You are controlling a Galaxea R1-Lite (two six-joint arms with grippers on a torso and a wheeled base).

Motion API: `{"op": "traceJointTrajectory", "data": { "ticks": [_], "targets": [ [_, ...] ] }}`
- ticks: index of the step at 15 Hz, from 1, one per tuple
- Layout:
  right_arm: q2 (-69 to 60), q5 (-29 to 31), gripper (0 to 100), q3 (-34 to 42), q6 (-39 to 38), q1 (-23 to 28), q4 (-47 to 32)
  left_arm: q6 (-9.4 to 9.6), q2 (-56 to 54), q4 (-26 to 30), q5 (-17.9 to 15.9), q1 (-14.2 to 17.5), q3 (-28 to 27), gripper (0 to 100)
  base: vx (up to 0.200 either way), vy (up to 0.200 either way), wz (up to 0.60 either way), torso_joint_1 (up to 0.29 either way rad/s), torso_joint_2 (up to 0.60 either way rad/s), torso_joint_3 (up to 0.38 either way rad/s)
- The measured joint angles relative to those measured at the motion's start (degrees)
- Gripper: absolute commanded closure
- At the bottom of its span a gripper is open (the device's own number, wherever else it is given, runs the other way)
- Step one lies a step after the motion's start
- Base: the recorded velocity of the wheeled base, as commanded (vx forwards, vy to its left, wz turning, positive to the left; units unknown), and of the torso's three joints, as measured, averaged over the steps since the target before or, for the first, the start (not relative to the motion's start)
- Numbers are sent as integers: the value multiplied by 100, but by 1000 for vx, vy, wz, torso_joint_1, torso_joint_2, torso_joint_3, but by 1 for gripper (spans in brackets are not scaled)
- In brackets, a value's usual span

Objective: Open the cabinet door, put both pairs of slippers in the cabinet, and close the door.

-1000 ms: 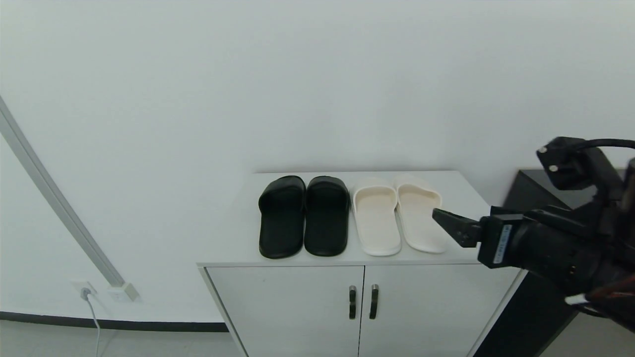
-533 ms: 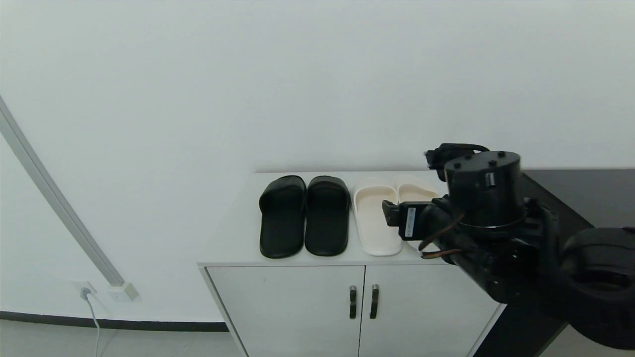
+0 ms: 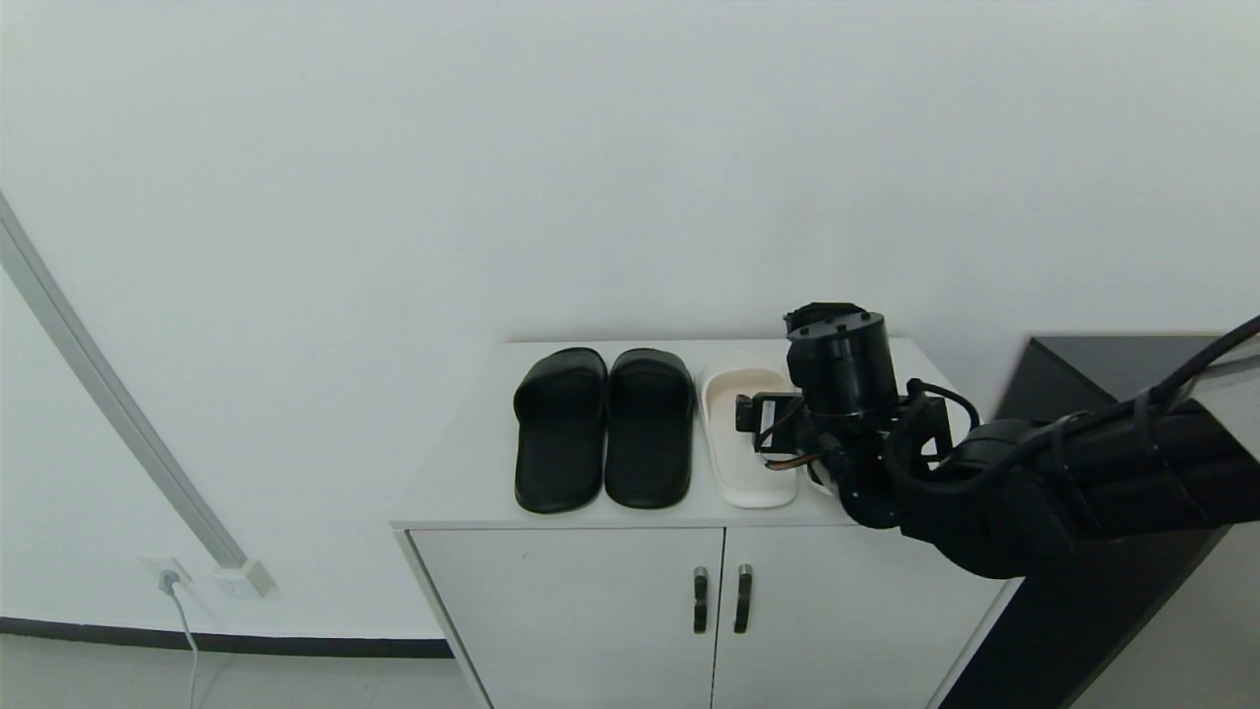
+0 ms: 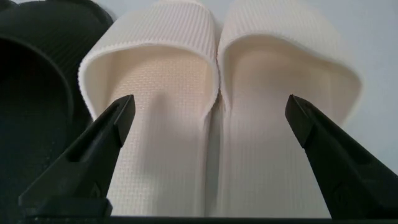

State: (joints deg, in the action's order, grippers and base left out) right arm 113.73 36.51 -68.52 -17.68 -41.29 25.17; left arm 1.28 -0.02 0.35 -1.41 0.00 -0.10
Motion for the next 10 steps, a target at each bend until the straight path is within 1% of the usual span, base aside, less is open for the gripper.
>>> {"op": "traceJointTrajectory", "data": {
  "ticks": [4,10],
  "targets": [
    [378,-358,0,-300,268,306,228,-5,-2,0,2,0,0,100,0,0,0,0,0,0],
    [827,-510,0,-606,714,599,709,-6,0,0,0,0,0,100,0,0,0,0,0,0]
  ]
}}
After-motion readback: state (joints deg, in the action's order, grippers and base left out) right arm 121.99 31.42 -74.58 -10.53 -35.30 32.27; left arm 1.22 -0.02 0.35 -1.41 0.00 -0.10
